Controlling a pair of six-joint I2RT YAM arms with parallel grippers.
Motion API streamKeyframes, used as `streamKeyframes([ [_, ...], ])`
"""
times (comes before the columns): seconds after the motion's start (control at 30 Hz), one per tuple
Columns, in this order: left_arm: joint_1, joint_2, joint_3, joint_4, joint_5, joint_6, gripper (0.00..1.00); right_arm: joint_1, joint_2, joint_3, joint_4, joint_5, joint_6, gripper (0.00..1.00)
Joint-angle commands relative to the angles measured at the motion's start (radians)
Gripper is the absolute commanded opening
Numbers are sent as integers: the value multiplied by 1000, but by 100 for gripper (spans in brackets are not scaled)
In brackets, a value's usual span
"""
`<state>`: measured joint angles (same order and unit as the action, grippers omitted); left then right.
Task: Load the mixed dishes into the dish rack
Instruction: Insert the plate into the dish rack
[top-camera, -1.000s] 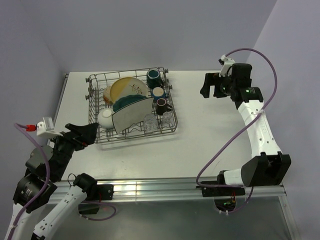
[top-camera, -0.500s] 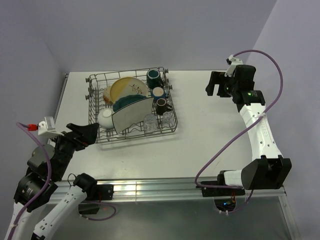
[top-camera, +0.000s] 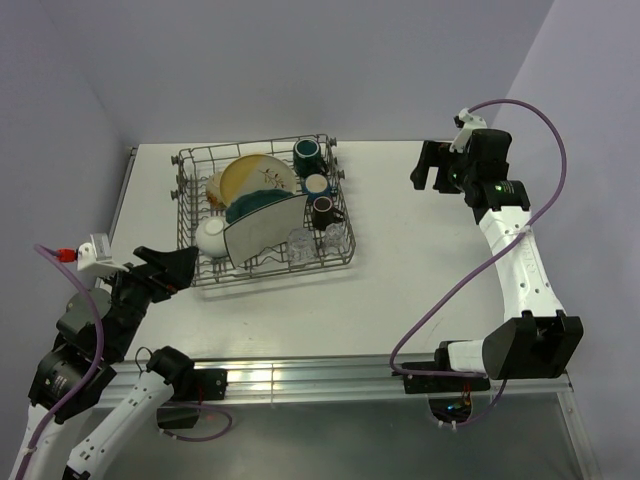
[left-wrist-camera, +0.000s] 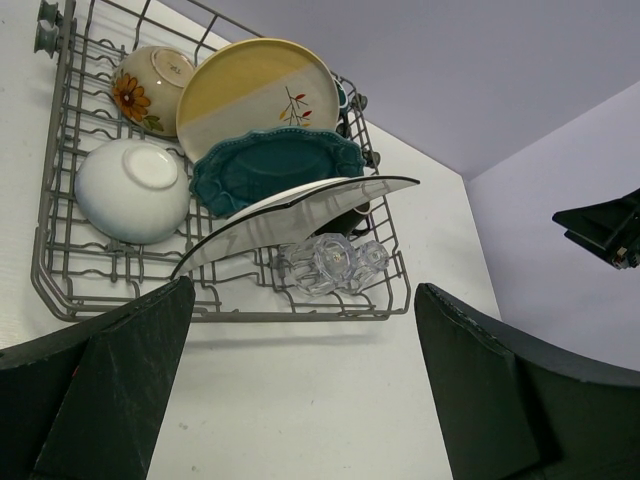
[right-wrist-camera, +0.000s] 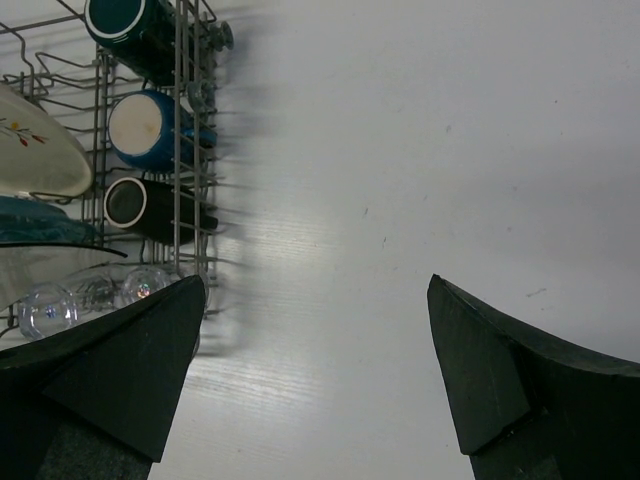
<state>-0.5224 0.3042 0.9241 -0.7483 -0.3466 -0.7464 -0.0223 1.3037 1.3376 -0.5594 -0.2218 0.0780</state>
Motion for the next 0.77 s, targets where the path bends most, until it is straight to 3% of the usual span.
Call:
streamKeyframes([
  [0.0, -4, -5, 1, 4, -14, -7, 99, -5, -15, 8, 50, 7, 8, 100],
  [0.73, -4, -13, -19, 7, -20, -10, 99, -7, 17, 5, 82, 6, 3, 100],
])
